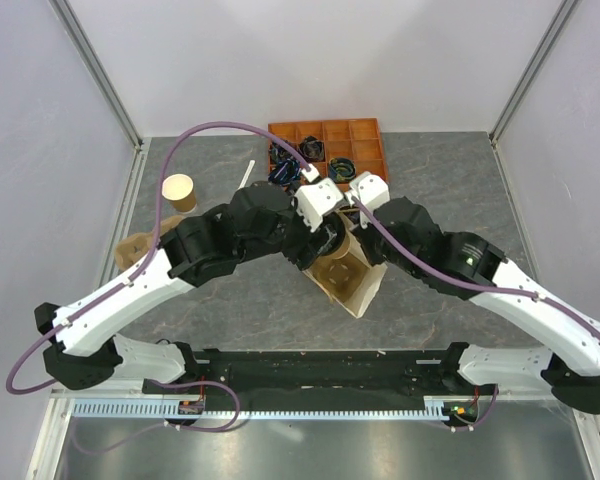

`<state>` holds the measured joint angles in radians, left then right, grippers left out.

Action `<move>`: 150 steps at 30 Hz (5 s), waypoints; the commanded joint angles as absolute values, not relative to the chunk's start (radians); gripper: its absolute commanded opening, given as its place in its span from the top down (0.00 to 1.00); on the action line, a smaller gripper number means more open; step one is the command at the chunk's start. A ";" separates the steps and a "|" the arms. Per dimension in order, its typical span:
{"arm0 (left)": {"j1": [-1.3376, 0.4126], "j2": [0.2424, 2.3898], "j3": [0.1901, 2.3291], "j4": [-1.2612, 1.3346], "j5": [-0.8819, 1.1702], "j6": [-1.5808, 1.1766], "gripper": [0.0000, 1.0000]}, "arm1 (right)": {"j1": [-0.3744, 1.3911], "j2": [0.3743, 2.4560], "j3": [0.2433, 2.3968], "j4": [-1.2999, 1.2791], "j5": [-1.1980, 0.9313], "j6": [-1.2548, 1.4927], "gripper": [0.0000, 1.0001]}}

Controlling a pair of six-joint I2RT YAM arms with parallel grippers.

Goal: Pack the takeout coffee

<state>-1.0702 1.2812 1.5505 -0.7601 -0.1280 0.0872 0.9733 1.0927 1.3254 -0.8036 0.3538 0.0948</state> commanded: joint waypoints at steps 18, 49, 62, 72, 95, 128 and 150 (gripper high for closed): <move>-0.910 1.347 1.450 -0.566 -0.017 0.101 0.73 | 0.969 1.174 1.482 -0.743 0.223 0.327 1.00; -1.022 1.108 0.973 -0.290 0.038 0.371 0.74 | 0.922 0.807 0.976 -0.407 0.086 0.172 1.00; -1.100 1.147 0.885 -0.035 -0.064 0.500 0.73 | 0.913 0.742 0.922 -0.465 0.091 0.245 1.00; -1.112 1.200 0.966 -0.100 -0.077 0.529 0.74 | 0.887 0.756 0.970 -0.468 0.015 0.301 1.00; -1.115 1.275 1.037 -0.120 -0.063 0.502 0.77 | 0.756 0.877 1.130 -0.704 -0.044 0.312 1.00; -1.111 1.129 1.109 -0.366 0.348 1.095 0.85 | 0.664 1.181 1.452 -1.040 -0.700 -0.463 1.00; -1.141 1.198 1.042 -0.327 0.210 1.130 0.87 | 0.663 1.399 1.652 -1.299 -0.865 -0.689 1.00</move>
<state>-1.1248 1.1851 1.0943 -0.5140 0.2966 1.0660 0.6422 1.3582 1.6073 -1.2449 -0.7330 -0.6559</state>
